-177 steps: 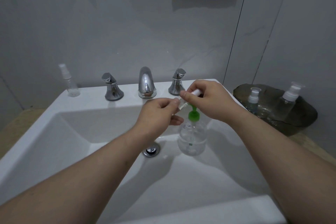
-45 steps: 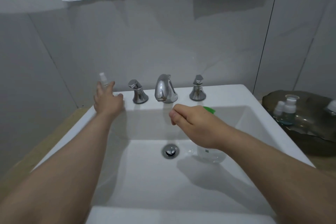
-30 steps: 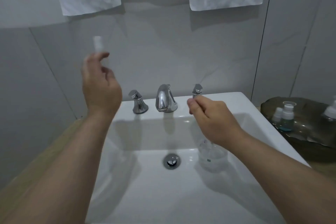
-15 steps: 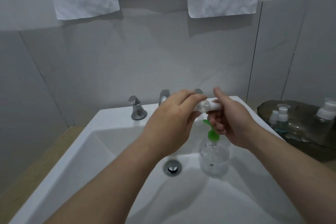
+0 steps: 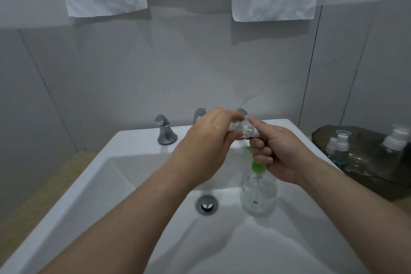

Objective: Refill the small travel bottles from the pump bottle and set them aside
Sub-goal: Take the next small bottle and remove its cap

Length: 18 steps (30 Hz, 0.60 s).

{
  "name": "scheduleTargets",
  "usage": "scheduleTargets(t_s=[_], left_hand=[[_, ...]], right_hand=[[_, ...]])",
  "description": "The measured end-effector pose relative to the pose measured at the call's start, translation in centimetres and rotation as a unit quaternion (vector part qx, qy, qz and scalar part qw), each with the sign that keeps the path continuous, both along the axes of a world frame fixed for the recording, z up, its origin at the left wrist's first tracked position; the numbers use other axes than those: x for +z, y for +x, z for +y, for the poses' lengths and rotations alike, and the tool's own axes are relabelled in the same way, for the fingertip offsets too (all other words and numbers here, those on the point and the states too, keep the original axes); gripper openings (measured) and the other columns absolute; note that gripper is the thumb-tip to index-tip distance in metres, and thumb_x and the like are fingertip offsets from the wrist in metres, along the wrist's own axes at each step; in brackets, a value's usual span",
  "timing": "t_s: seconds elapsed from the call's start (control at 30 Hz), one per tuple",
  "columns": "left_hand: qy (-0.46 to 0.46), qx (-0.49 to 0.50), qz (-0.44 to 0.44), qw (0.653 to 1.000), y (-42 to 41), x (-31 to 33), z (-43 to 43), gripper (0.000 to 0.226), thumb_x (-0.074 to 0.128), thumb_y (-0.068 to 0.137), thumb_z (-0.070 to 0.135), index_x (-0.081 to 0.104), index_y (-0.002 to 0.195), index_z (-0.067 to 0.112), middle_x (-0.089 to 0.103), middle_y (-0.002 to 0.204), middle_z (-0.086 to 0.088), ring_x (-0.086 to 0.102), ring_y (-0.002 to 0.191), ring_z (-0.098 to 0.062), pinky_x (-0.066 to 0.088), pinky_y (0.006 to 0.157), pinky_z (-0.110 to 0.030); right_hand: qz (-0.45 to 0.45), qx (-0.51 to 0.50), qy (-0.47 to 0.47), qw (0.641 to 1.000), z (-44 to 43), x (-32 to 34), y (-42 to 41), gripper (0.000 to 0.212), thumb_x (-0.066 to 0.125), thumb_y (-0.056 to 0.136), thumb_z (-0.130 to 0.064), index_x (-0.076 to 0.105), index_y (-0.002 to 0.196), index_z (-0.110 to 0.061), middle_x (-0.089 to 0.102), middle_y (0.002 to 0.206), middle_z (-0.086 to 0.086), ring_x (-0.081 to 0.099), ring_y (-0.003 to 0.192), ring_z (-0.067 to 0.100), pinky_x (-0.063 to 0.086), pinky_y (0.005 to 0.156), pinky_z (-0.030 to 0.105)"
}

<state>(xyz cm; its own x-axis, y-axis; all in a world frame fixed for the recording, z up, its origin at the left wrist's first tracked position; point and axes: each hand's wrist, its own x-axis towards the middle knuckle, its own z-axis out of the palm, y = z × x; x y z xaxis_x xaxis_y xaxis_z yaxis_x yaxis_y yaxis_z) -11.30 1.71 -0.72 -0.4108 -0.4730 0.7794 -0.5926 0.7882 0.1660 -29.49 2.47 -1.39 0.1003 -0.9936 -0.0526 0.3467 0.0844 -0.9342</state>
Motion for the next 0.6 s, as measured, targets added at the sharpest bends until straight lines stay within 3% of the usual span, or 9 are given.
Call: scheduleTargets(t_s=[0.07, 0.13, 0.2, 0.27, 0.33, 0.43, 0.47, 0.53, 0.6], left_hand=[[-0.002, 0.012, 0.014, 1.000, 0.1, 0.1, 0.0, 0.024, 0.061, 0.098, 0.017, 0.066, 0.119, 0.006, 0.052, 0.100, 0.013, 0.047, 0.088, 0.001, 0.037, 0.084, -0.007], [-0.001, 0.023, 0.043, 0.999, 0.4, 0.3, -0.1, 0.023, 0.064, 0.098, 0.014, 0.066, 0.119, 0.005, 0.054, 0.099, 0.012, 0.048, 0.087, -0.001, 0.032, 0.086, 0.001], [0.002, 0.031, 0.068, 0.997, 0.8, 0.8, -0.1, 0.024, 0.063, 0.098, 0.016, 0.066, 0.119, 0.005, 0.063, 0.101, 0.005, 0.048, 0.086, 0.000, 0.034, 0.085, 0.000], [-0.001, 0.034, 0.073, 0.997, 1.0, 1.1, -0.2, 0.024, 0.062, 0.098, 0.017, 0.066, 0.120, 0.006, 0.066, 0.103, 0.001, 0.050, 0.085, -0.002, 0.036, 0.084, -0.004], [-0.005, 0.033, 0.066, 0.997, 1.0, 1.0, -0.2, 0.024, 0.063, 0.098, 0.015, 0.066, 0.120, 0.006, 0.063, 0.101, 0.004, 0.049, 0.083, 0.001, 0.035, 0.083, -0.002], [-0.001, 0.027, 0.056, 0.998, 0.7, 0.6, -0.2, 0.023, 0.065, 0.098, 0.012, 0.066, 0.120, 0.006, 0.058, 0.101, 0.009, 0.049, 0.084, 0.012, 0.033, 0.082, 0.001], [0.000, 0.025, 0.055, 0.998, 0.7, 0.5, -0.2, 0.022, 0.065, 0.098, 0.011, 0.066, 0.120, 0.005, 0.057, 0.101, 0.009, 0.049, 0.085, 0.016, 0.032, 0.082, 0.001], [0.001, 0.022, 0.054, 0.998, 0.7, 0.4, -0.3, 0.022, 0.065, 0.098, 0.010, 0.066, 0.119, 0.005, 0.055, 0.100, 0.010, 0.048, 0.086, 0.019, 0.032, 0.082, 0.002], [0.001, 0.021, 0.056, 0.998, 0.7, 0.5, -0.3, 0.022, 0.065, 0.098, 0.011, 0.066, 0.120, 0.005, 0.054, 0.100, 0.011, 0.048, 0.086, 0.019, 0.032, 0.083, 0.002]], right_hand=[[-0.011, 0.007, -0.021, 1.000, 0.0, 0.0, 0.1, 0.024, 0.064, 0.098, -0.030, 0.060, 0.084, -0.011, 0.045, 0.062, 0.002, 0.034, 0.045, 0.007, 0.030, 0.038, 0.017], [-0.050, 0.026, -0.058, 0.997, 0.0, 0.1, -0.1, 0.016, 0.071, 0.089, -0.011, 0.062, 0.101, -0.009, 0.058, 0.080, 0.010, 0.051, 0.058, 0.012, 0.045, 0.050, 0.021], [-0.106, 0.039, -0.068, 0.991, -0.1, 0.1, -0.8, 0.044, 0.069, 0.072, 0.004, 0.059, 0.112, -0.013, 0.062, 0.100, 0.014, 0.062, 0.078, 0.022, 0.051, 0.066, 0.030], [-0.128, 0.036, -0.057, 0.989, -0.1, 0.2, -1.0, 0.040, 0.063, 0.074, -0.010, 0.058, 0.114, -0.016, 0.063, 0.113, 0.015, 0.063, 0.088, 0.029, 0.051, 0.068, 0.035], [-0.083, 0.015, -0.030, 0.996, -0.1, 0.5, -0.8, 0.030, 0.062, 0.091, -0.035, 0.059, 0.114, -0.016, 0.066, 0.112, 0.016, 0.064, 0.077, 0.029, 0.049, 0.059, 0.033], [-0.012, 0.003, -0.008, 1.000, -0.3, 0.2, -0.4, 0.056, 0.045, 0.102, -0.062, 0.062, 0.120, -0.011, 0.069, 0.094, 0.019, 0.053, 0.056, 0.022, 0.041, 0.047, 0.028], [0.000, -0.001, -0.015, 1.000, -0.2, 0.3, -0.1, 0.052, 0.046, 0.104, -0.055, 0.062, 0.123, -0.010, 0.068, 0.090, 0.018, 0.052, 0.053, 0.020, 0.040, 0.045, 0.027], [-0.017, -0.005, -0.043, 0.999, -0.1, 0.3, -0.2, 0.023, 0.053, 0.106, -0.021, 0.059, 0.125, -0.011, 0.066, 0.091, 0.017, 0.056, 0.057, 0.019, 0.043, 0.048, 0.027], [-0.067, 0.000, -0.055, 0.996, -0.1, 0.4, -0.7, 0.041, 0.049, 0.092, 0.004, 0.056, 0.129, -0.014, 0.067, 0.103, 0.016, 0.064, 0.070, 0.024, 0.048, 0.058, 0.031]])
